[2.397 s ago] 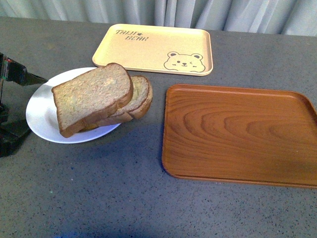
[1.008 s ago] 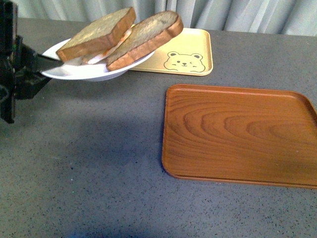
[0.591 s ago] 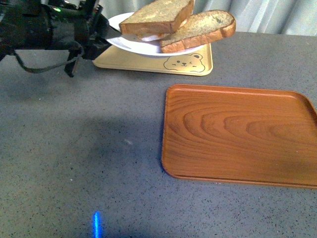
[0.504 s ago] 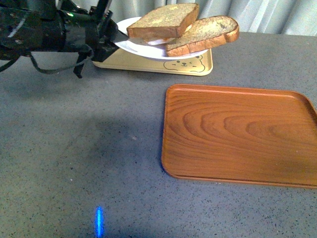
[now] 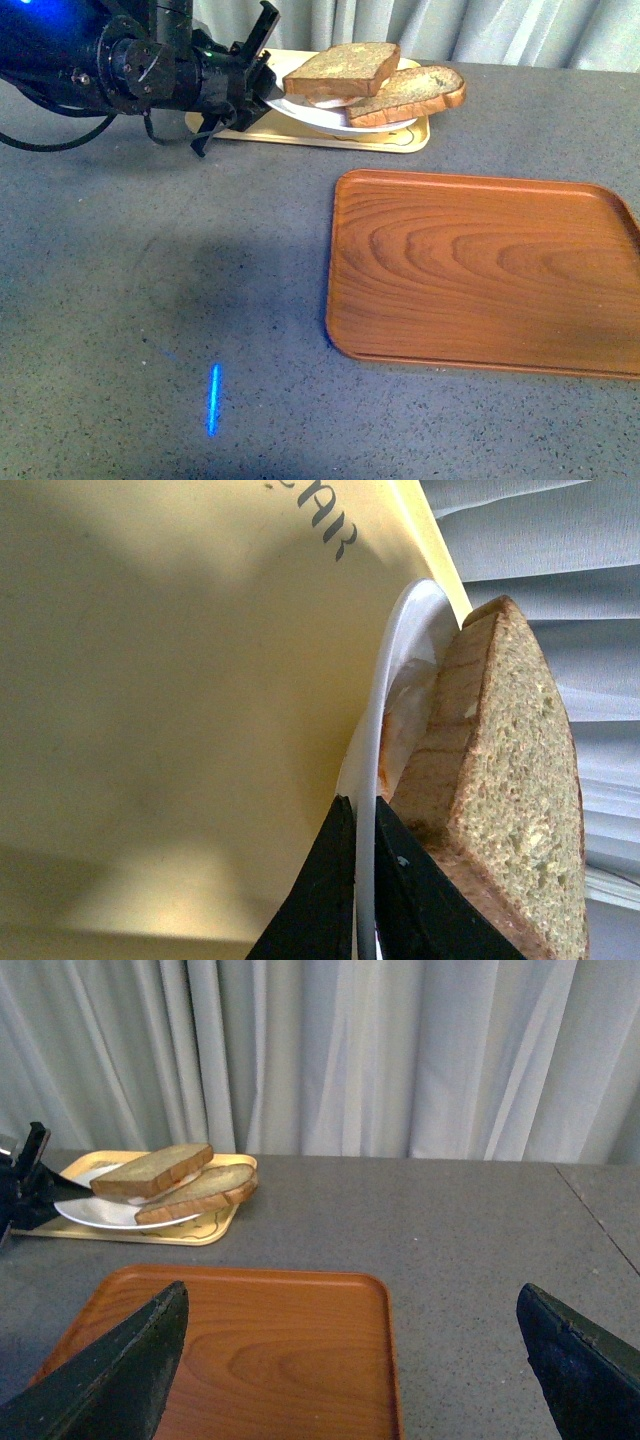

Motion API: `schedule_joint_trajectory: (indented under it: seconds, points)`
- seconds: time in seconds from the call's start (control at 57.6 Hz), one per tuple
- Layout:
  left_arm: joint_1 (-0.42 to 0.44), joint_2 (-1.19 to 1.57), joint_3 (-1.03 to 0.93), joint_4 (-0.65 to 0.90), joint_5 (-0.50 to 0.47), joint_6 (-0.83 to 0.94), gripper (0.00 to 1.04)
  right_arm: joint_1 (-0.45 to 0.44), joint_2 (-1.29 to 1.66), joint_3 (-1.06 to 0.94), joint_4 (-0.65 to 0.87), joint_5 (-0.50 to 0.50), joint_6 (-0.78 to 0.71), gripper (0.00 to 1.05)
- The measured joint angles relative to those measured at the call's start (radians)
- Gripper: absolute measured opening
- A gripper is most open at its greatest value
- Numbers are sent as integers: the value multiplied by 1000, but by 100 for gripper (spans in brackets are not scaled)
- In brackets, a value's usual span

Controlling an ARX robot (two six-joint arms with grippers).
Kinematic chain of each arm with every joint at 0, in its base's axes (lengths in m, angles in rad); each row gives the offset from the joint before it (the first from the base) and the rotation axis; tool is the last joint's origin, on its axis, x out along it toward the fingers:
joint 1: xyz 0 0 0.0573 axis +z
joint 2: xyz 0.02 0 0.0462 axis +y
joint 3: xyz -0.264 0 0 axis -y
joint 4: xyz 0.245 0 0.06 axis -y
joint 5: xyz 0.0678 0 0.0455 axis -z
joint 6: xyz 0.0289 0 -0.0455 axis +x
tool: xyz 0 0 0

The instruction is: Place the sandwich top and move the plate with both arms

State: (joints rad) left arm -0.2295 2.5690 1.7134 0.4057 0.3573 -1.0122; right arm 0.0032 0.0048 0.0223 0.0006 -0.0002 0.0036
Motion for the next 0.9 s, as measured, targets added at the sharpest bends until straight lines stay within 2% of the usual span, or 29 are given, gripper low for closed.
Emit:
schedule_joint_trajectory:
  seconds: [0.174,0.434,0.764,0.799,0.903]
  points:
    - [0,22,58,-43,-2,20,4,0,0,0,0,0,0,96]
    - [19,10,13,-30,10,38,43,0,0,0,0,0,0,96]
    - [131,-194,-303,143,82,58,94,0,0,0,0,0,0,96]
    - [143,-226,-345,170,87,58,97,0,0,0,0,0,0,96]
    - [177,-348,-505,282,105,58,96,0,0,0,0,0,0,96]
